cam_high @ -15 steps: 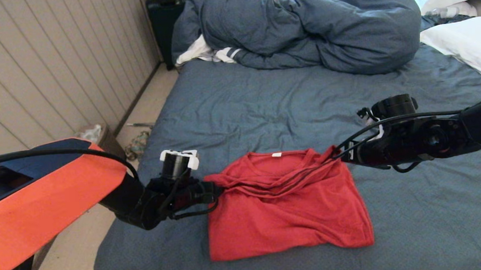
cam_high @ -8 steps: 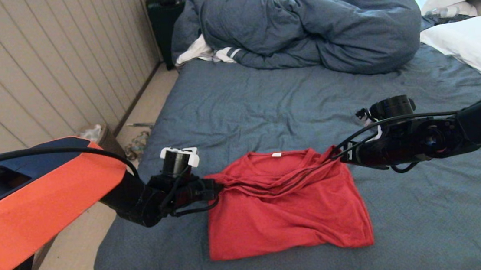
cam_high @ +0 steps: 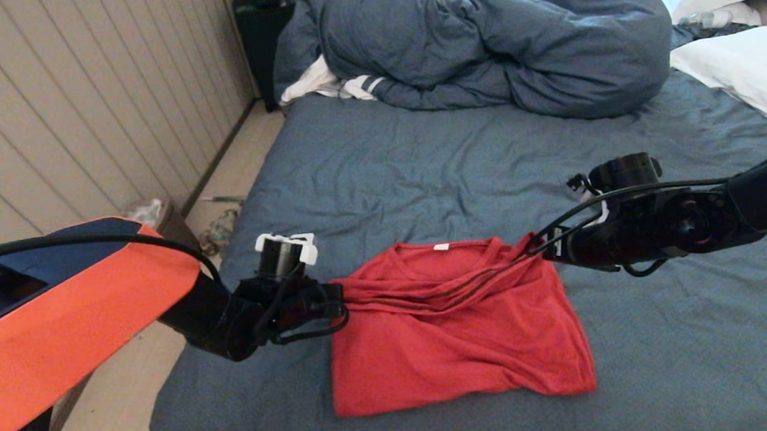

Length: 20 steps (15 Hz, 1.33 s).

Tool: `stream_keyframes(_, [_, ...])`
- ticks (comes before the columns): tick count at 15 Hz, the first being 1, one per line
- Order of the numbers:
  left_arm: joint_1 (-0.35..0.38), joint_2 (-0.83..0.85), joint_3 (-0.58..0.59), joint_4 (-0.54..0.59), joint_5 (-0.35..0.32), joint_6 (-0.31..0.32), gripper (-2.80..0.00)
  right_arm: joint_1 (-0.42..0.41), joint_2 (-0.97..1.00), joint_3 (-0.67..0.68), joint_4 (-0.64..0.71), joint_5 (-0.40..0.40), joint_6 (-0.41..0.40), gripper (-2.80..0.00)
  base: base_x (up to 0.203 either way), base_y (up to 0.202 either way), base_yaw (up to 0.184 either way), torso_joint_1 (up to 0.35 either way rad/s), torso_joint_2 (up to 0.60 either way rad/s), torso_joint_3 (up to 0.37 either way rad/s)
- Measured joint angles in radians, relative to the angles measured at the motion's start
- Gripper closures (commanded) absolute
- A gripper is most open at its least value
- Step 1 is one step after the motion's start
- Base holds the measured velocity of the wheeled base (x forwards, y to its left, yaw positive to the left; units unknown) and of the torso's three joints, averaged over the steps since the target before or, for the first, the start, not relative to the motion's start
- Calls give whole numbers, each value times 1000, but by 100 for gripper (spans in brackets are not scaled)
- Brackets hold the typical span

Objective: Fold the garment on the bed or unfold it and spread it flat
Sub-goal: Fold the red T-shirt

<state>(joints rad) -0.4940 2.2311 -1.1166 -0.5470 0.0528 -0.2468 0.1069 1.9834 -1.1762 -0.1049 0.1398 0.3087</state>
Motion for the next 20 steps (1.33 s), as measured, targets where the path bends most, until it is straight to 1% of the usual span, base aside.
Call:
stream_keyframes(5, [0, -74, 7, 19, 2, 6, 0, 5, -2, -8, 0, 0, 1, 0, 0, 0, 0, 0, 0, 0])
stream_keyframes(11, [-13, -81, -54, 34, 1, 8, 0, 33, 13, -53, 0, 0, -2, 0, 0, 0, 0, 0, 0, 0])
stream_keyframes(13, [-13, -68, -94, 63, 0, 5, 0, 65, 23, -62, 1, 0, -4, 0, 0, 0, 0, 0, 0, 0])
stream_keyframes(15, [-13, -57, -129, 81, 0, 2, 0, 113, 38, -66, 1, -1, -5, 0, 0, 0, 0, 0, 0, 0])
stream_keyframes(18, [-11, -50, -144, 80, 1, 0, 0, 187, 65, -71, 3, -3, -10, 0, 0, 0, 0, 0, 0, 0])
stream_keyframes(20, [-7, -48, -145, 80, 0, 0, 0, 227, 91, -75, 6, -5, -30, 0, 0, 0, 0, 0, 0, 0])
